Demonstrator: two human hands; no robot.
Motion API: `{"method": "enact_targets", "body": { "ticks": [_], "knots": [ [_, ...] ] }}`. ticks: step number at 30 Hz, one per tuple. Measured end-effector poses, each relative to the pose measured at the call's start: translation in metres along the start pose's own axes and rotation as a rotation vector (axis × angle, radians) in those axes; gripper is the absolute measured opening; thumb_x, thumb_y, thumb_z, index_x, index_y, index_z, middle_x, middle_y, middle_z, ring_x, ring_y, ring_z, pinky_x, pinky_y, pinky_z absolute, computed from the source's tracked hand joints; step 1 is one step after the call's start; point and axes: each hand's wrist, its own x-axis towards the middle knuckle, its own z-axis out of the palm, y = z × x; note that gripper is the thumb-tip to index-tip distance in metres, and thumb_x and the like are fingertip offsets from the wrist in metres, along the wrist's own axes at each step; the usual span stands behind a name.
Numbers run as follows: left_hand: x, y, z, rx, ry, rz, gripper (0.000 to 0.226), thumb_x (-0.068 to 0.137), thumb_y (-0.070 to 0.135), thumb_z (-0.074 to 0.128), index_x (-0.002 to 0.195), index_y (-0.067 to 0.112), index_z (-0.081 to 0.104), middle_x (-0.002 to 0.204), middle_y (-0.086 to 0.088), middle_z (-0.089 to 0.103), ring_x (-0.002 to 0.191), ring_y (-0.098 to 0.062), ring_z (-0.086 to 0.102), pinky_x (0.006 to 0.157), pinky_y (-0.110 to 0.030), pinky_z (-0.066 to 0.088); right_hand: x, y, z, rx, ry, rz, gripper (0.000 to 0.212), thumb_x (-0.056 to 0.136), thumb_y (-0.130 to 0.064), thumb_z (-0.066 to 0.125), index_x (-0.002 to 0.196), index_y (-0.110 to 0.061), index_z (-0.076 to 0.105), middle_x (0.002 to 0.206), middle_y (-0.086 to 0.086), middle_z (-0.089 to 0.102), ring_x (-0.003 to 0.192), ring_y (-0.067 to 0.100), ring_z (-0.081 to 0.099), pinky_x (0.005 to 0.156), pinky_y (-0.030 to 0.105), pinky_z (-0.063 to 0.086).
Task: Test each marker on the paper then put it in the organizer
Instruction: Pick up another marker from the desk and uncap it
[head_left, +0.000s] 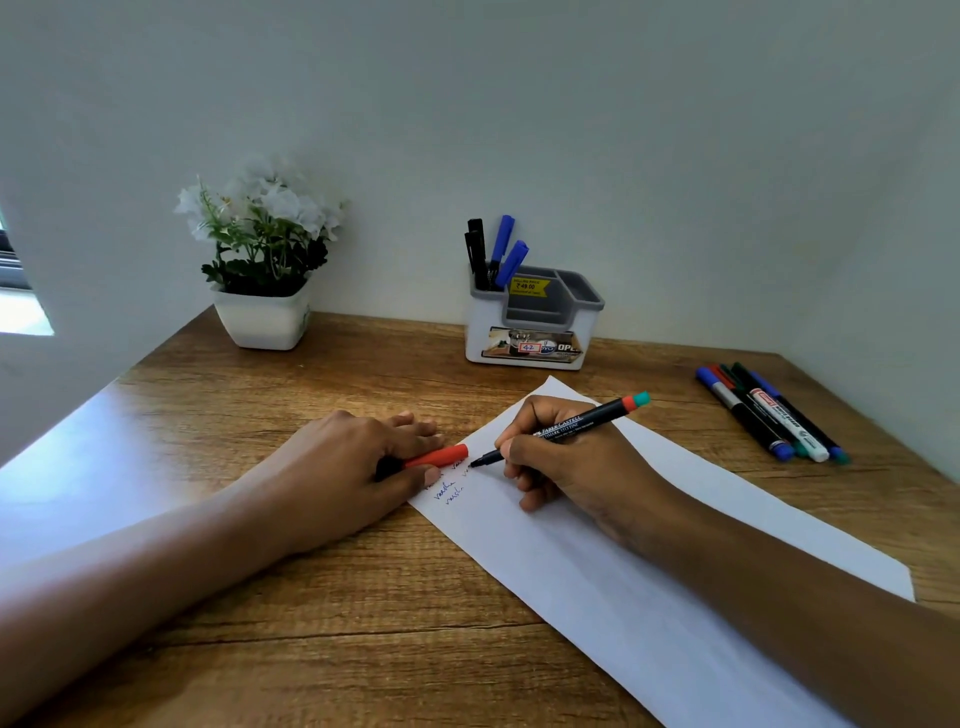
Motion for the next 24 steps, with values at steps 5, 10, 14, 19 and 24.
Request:
{"method": "enact_targets", "body": {
  "ticks": [5, 10, 14, 19, 24],
  "knots": [
    [-0.0005, 0.0000, -0.0007, 0.003, -0.005, 0.002, 0.042, 0.092, 0.048, 0.045, 0.134, 0.045, 0.041, 0.142, 0.027, 0.036, 0.133, 0.009, 0.027, 0.112, -0.020, 0.022, -0.0001, 0.0008, -0.0007, 0.013, 0.005, 0.004, 0.009, 0.084, -0.003, 0.061, 0.076, -0.006, 0.064, 0.062, 0.006, 0.063, 0.055, 0.012, 0.058, 0.053, 0.027, 0.056],
    [-0.0003, 0.0005, -0.0008, -0.003, -0.005, -0.002, 0.042, 0.092, 0.047, 0.045, 0.133, 0.045, 0.041, 0.141, 0.027, 0.037, 0.132, 0.010, 0.027, 0.112, -0.019, 0.022, 0.0003, 0.0008, -0.0005, 0.006, 0.014, 0.008, 0.007, 0.084, -0.004, 0.061, 0.077, -0.005, 0.063, 0.062, 0.006, 0.064, 0.055, 0.011, 0.058, 0.054, 0.029, 0.057],
    [0.0003, 0.0008, -0.0015, -0.001, -0.021, -0.016, 0.042, 0.092, 0.047, 0.045, 0.134, 0.045, 0.040, 0.141, 0.028, 0.037, 0.132, 0.010, 0.027, 0.111, -0.019, 0.022, 0.0008, 0.0016, -0.0007, 0.027, 0.015, 0.006, 0.007, 0.085, -0.005, 0.062, 0.079, -0.005, 0.063, 0.063, 0.006, 0.065, 0.057, 0.012, 0.060, 0.054, 0.028, 0.057],
    [0.0005, 0.0017, -0.0023, 0.008, -0.028, -0.026, 0.044, 0.092, 0.047, 0.045, 0.136, 0.043, 0.040, 0.142, 0.025, 0.037, 0.134, 0.008, 0.028, 0.113, -0.021, 0.023, 0.0021, 0.0021, -0.0015, 0.015, 0.015, 0.014, 0.013, 0.085, -0.005, 0.062, 0.073, -0.010, 0.063, 0.064, 0.006, 0.065, 0.057, 0.012, 0.060, 0.055, 0.030, 0.057],
    [-0.0002, 0.0015, -0.0019, -0.014, -0.026, -0.022, 0.042, 0.092, 0.046, 0.046, 0.134, 0.044, 0.042, 0.141, 0.025, 0.038, 0.131, 0.010, 0.027, 0.115, -0.023, 0.024, 0.0017, 0.0020, -0.0010, 0.024, 0.030, 0.008, 0.012, 0.084, -0.003, 0.060, 0.073, -0.008, 0.062, 0.064, 0.007, 0.062, 0.056, 0.012, 0.057, 0.054, 0.031, 0.056]
  ]
}}
